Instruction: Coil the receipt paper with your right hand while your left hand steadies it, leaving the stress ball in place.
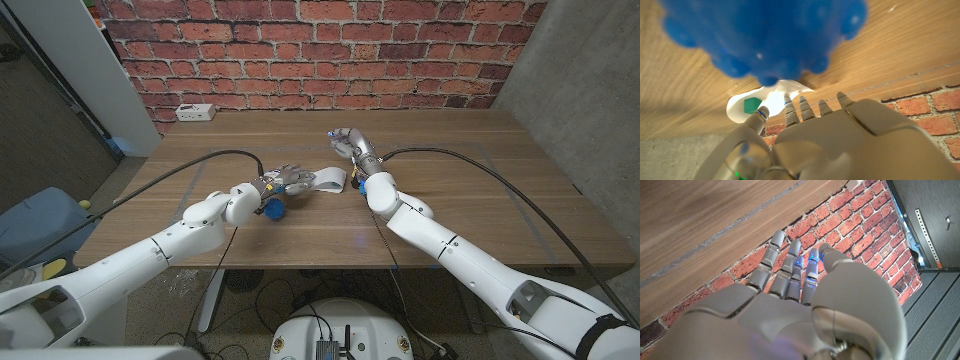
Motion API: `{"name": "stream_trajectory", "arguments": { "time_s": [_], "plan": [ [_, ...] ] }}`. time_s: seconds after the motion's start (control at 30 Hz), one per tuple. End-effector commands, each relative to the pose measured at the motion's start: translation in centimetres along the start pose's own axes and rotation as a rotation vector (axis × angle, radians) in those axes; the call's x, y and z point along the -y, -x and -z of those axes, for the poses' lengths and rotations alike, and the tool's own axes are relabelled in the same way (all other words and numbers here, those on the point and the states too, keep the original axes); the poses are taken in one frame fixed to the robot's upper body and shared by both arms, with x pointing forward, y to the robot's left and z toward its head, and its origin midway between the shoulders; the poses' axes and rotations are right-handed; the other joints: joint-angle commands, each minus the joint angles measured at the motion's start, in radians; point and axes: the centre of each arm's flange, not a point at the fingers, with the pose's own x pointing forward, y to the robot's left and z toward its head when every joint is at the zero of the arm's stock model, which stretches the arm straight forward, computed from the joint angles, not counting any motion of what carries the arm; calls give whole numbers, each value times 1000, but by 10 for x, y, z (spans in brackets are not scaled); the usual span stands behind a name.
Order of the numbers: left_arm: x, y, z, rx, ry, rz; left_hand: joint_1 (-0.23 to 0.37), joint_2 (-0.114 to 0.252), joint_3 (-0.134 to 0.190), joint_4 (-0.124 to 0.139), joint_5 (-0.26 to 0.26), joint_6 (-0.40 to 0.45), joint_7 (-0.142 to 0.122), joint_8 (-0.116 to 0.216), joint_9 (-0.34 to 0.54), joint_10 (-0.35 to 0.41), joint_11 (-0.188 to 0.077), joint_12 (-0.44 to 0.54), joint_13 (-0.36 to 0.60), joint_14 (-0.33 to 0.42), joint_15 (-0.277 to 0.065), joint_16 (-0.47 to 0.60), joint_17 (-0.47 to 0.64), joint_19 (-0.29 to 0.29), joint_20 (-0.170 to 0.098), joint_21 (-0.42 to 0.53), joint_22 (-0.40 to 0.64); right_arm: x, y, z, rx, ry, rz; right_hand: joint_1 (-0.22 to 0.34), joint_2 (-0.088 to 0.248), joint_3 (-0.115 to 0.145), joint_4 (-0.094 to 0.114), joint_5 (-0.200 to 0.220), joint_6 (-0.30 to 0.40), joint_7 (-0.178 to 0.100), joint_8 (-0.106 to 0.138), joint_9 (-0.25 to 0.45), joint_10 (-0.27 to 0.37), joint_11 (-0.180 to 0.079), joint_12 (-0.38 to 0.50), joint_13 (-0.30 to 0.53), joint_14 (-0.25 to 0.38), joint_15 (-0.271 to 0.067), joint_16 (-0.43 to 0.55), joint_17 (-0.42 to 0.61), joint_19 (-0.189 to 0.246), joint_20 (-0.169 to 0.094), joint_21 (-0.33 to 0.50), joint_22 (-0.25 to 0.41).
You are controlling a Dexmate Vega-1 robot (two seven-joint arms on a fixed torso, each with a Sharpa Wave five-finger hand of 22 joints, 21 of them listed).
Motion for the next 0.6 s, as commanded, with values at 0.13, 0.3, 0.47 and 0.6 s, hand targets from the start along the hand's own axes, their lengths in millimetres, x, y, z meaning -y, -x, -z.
{"name": "stream_trajectory", "arguments": {
  "time_s": [0.13,0.3,0.47,0.6],
  "plan": [
    [-9,-14,8,-110,-57,109,-32,-18,-31,11,7,21,34,14,3,44,8,18,1,-15,2,7,6,-87,-10,-6,6,3,2,-1,-5,42,21,-13,0,8,-2,0,6,-3,-3,2,11,-4,4,0,13,-56,-4,-1,-3,0,9,2],
    [-10,-13,8,-113,-60,82,-39,-25,-42,14,9,6,28,7,3,33,9,11,1,-15,1,9,7,-89,-11,-6,7,4,3,0,-17,144,9,3,-20,-1,-46,-5,103,-8,28,4,119,-21,54,8,69,-76,44,40,-6,4,18,-7],
    [-13,-10,10,-117,-52,38,-44,-30,-61,17,15,-43,21,-4,3,-25,19,-8,1,-18,1,9,7,-91,-12,-5,7,12,3,2,-38,217,-84,18,-45,-3,-70,-6,102,-35,22,3,139,-24,68,14,71,-75,46,47,11,-2,28,-8],
    [-17,-7,12,-106,-24,-27,-43,-26,-72,17,19,-83,-1,-6,4,-79,27,-18,2,-24,2,8,7,-93,-12,-4,7,20,5,3,-77,257,-138,55,-48,17,-90,-1,105,-52,17,2,129,-30,69,18,64,-76,35,44,22,-15,37,-8]
  ]
}}
